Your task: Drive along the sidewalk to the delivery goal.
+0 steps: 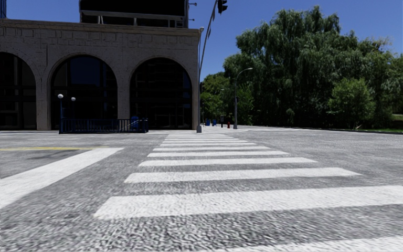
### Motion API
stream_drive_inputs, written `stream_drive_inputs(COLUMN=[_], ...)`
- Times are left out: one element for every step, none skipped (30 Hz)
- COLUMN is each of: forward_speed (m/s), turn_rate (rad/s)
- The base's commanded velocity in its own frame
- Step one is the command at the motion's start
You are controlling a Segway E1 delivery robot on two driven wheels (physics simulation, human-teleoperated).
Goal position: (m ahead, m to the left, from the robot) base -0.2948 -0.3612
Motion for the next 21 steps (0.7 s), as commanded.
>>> stream_drive_inputs(forward_speed=[1.66,1.65,1.65,1.55,1.55,1.47,1.16,1.14,1.14,1.14,1.13,1.13,1.09,1.01,0.87,0.87,0.78,0.74,0.74,0.73,0.73], turn_rate=[0.0,0.0,0.0,0.0,0.0,0.0,0.0,0.0,0.0,0.0,0.0,0.0,0.0,0.0,-0.42,-0.42,-0.54,-0.59,-0.59,-0.6,-0.58])
